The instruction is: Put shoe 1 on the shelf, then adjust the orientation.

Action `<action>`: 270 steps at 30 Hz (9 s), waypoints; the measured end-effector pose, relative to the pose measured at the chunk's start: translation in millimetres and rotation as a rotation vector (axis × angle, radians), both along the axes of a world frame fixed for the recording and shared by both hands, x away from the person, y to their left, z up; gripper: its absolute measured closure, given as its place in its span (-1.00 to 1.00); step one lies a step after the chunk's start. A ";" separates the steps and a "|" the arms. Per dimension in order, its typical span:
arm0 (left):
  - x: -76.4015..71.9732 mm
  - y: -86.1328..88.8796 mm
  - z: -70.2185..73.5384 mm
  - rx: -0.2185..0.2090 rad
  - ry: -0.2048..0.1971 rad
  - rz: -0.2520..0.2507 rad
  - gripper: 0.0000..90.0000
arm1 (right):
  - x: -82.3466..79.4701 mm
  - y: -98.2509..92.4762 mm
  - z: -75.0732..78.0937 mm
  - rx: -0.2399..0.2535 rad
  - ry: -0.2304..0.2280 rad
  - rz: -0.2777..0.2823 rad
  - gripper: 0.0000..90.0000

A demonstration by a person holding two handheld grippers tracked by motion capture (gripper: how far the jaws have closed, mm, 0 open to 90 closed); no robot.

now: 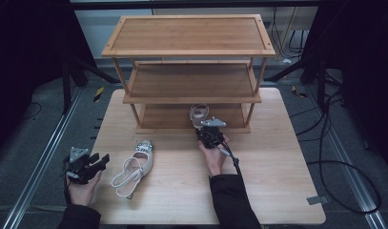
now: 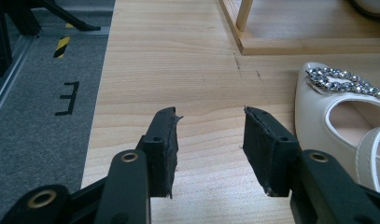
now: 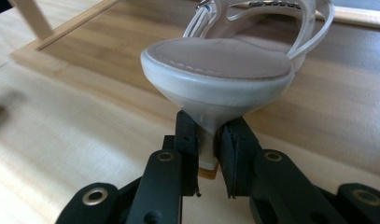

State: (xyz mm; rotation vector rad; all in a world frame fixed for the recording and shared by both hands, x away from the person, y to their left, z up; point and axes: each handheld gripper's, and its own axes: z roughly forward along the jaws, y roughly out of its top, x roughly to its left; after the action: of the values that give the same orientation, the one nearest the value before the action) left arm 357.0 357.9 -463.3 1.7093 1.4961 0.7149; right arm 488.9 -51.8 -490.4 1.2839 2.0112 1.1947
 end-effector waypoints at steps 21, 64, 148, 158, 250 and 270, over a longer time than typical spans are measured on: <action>-0.6 1.4 0.1 -0.008 -0.004 0.001 0.20 | 31.4 19.3 -15.4 -0.034 -0.007 0.001 0.71; -45.0 -32.3 35.8 -0.098 -0.142 -0.209 -0.35 | -117.0 -153.9 29.1 -0.035 -0.079 0.034 -0.07; -40.9 -76.0 2.4 -0.073 0.041 -0.260 -0.09 | -116.9 -162.3 7.5 -0.067 0.016 0.029 -0.29; -31.4 -94.4 22.9 -0.084 0.005 -0.310 -0.09 | -116.7 -168.7 9.0 -0.075 -0.002 -0.006 -0.31; 111.7 -328.7 -18.8 0.006 -0.025 -0.422 -0.29 | -113.2 -185.4 3.1 -0.097 0.016 -0.044 -0.39; 70.9 -291.0 -37.2 0.027 0.021 -0.508 0.09 | -113.9 -184.6 3.1 -0.106 0.019 -0.048 -0.39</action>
State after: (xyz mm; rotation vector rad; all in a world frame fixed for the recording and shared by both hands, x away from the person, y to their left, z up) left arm 427.9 66.9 -500.6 2.0092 0.9978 0.4457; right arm 375.1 -236.4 -487.3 1.2888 2.0167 1.0430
